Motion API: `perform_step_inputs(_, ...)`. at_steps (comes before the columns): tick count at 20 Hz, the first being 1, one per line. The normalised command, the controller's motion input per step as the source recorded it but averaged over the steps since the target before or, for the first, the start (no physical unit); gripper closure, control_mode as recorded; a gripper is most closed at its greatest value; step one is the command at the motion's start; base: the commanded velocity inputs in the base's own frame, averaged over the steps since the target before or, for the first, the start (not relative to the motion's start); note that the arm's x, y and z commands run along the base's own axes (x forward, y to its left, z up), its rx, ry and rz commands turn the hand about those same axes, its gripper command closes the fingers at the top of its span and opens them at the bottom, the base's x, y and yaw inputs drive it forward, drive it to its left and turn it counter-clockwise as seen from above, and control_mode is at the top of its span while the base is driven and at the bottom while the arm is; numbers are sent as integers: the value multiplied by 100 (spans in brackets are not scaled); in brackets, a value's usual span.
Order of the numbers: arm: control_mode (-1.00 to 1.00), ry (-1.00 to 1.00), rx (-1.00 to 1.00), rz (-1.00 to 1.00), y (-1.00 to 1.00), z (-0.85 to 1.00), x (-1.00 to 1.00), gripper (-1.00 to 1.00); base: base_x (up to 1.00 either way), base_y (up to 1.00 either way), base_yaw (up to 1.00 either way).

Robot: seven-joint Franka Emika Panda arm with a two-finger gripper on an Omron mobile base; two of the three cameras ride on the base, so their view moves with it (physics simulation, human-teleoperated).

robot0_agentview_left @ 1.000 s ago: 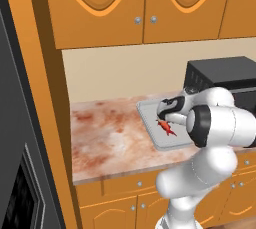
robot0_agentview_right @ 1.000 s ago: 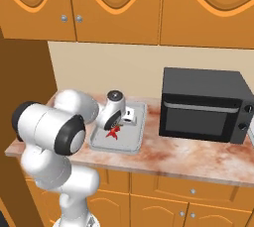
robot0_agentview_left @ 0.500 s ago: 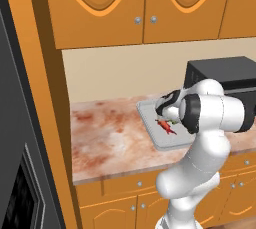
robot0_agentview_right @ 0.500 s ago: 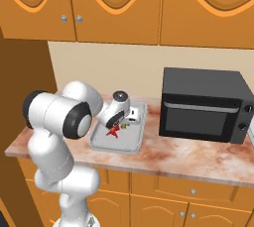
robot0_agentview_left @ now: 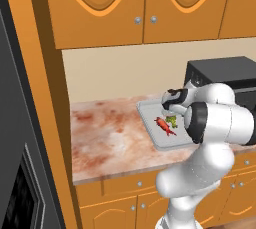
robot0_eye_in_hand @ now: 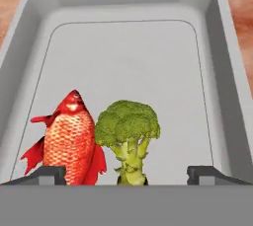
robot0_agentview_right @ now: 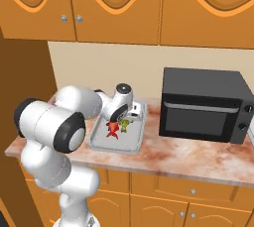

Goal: Place one broccoli and one fish in each tupperware on the nearby counter, to pack two identical lunches.

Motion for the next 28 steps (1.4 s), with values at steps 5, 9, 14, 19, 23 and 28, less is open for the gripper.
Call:
perform_step_inputs(5,-100,0,-1,0,21,79,-99,-100,0,0,0)
perform_step_inputs(9,-100,-2,-5,0,41,73,-99,-100,0,0,0)
perform_step_inputs(14,-100,-16,-7,6,34,66,-99,-100,0,0,0)
perform_step_inputs(19,-100,-18,-6,12,22,81,-97,-100,0,0,0)
perform_step_inputs(23,-100,-20,-3,17,18,73,-91,-100,0,0,0)
perform_step_inputs(28,-100,-3,-1,13,12,63,-50,-100,0,0,0)
